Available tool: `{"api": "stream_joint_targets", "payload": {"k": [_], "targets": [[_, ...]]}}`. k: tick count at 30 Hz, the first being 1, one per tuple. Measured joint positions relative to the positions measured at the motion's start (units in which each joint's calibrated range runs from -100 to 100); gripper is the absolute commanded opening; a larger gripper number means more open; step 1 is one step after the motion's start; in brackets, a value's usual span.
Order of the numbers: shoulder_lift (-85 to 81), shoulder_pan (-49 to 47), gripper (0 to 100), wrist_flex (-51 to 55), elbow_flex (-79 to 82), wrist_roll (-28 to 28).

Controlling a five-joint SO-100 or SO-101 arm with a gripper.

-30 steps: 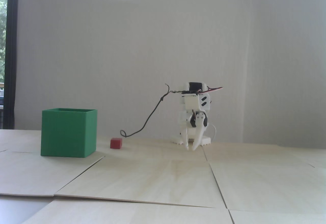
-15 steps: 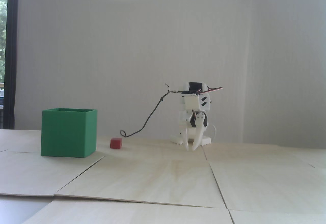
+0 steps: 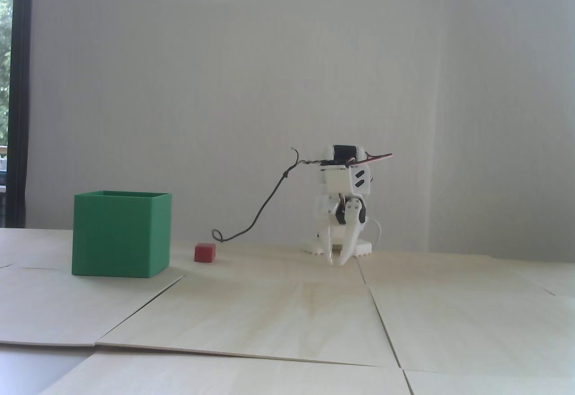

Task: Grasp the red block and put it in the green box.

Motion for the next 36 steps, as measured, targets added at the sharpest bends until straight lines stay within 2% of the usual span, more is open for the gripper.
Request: {"api": "stream_joint_targets", "payload": {"k": [36], "targets": [[-3.0,0.5,2,1.7,0.0,-0.2]]}}
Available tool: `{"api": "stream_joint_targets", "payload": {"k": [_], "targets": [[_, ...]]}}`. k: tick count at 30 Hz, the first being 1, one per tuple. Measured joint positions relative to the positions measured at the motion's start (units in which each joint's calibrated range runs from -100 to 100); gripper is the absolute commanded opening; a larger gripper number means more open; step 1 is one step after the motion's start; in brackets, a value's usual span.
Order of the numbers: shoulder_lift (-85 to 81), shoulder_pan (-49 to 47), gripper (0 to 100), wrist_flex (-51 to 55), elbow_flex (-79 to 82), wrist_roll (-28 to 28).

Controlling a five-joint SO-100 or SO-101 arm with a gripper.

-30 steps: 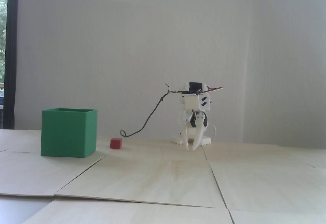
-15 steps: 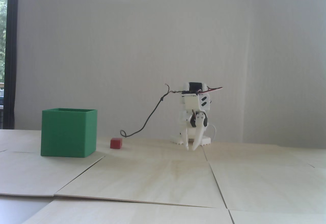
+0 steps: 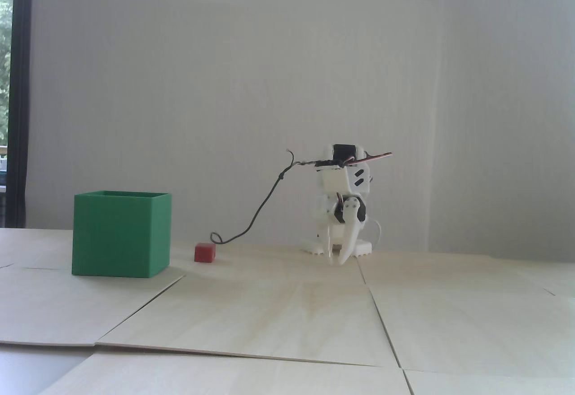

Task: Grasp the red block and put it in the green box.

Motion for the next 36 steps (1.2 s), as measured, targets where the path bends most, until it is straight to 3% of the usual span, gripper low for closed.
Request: {"api": "stream_joint_targets", "payload": {"k": [10,16,28,36], "targets": [[12.5,0.0,2,-10.6,-2.2,0.0],[34.8,1.8,2,-13.2,-18.7,-0.1],[75.5,9.2,3,3.7,-70.3,-0.1],[83.2,17.0,2,6.6,-83.3,-0.1]]}}
